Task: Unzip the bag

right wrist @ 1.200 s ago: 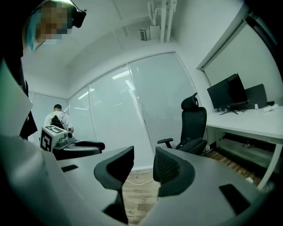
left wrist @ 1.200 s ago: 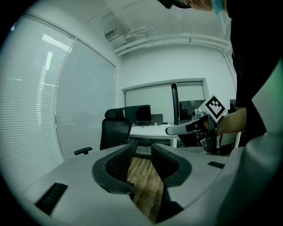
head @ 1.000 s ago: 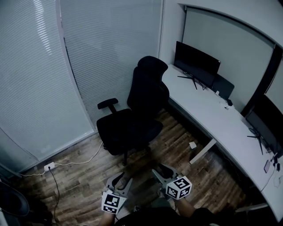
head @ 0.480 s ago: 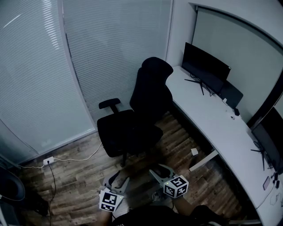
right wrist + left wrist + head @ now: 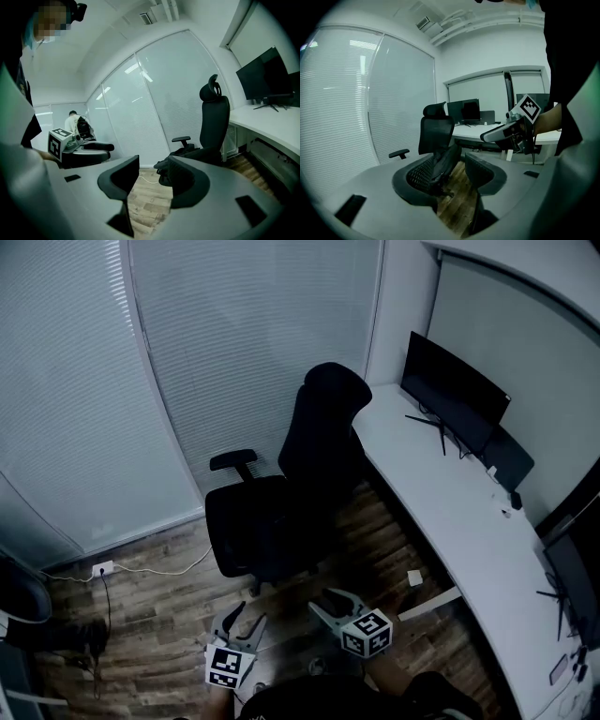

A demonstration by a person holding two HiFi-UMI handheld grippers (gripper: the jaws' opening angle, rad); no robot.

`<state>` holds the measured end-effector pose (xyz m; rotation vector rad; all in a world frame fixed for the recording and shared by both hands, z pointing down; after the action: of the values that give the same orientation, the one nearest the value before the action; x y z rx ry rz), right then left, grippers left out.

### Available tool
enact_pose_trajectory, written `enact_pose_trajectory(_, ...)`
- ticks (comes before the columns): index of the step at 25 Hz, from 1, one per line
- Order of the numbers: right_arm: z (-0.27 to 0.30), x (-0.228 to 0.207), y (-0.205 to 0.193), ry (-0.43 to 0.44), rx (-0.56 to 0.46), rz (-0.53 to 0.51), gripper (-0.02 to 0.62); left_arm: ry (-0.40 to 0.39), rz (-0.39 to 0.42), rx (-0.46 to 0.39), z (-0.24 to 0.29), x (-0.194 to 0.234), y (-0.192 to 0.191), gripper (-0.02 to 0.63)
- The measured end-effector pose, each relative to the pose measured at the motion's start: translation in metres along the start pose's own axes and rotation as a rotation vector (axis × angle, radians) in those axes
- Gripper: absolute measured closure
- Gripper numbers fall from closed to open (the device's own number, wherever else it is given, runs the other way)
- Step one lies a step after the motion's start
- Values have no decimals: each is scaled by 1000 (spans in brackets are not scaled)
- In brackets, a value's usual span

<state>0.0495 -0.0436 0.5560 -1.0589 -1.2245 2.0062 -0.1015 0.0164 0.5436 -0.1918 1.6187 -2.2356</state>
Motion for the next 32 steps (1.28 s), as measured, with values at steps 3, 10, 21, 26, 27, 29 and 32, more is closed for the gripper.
enact_pose_trajectory(3, -1, -17, -2, 50, 26, -10, 423, 43, 17, 14, 14, -5, 1, 402)
enact_pose_trajectory(10, 3, -39, -13, 137, 66, 3, 422, 123, 43, 35, 30, -13, 4, 400)
enact_pose_trajectory(21, 48, -59, -37, 152, 112, 23, 422, 119, 22, 42, 60, 6, -1, 400)
enact_pose_trajectory(26, 80, -58, -52, 170, 145, 16, 422, 119, -6, 53, 67, 21, -7, 401)
enact_pose_trajectory(27, 87, -58, -56, 172, 154, 19, 422, 124, -14, 57, 67, 25, -9, 402)
enact_pose_trajectory(29, 100, -59, -65, 173, 168, 32, 422, 131, -22, 62, 66, 30, -11, 401)
enact_pose_trajectory(32, 119, -64, -75, 175, 185, 46, 423, 130, -10, 68, 66, 36, -11, 400)
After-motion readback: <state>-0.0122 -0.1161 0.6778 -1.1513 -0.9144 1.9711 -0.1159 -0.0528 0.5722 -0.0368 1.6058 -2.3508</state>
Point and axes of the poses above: the fingertips, and each gripper's own axes: z forward along the fingers, x to its left, y out of its top, the point moved 2 cm from there along -z, backward along the fingers, and after that the axes turned 3 degrees about y, right-handed, at the moved point
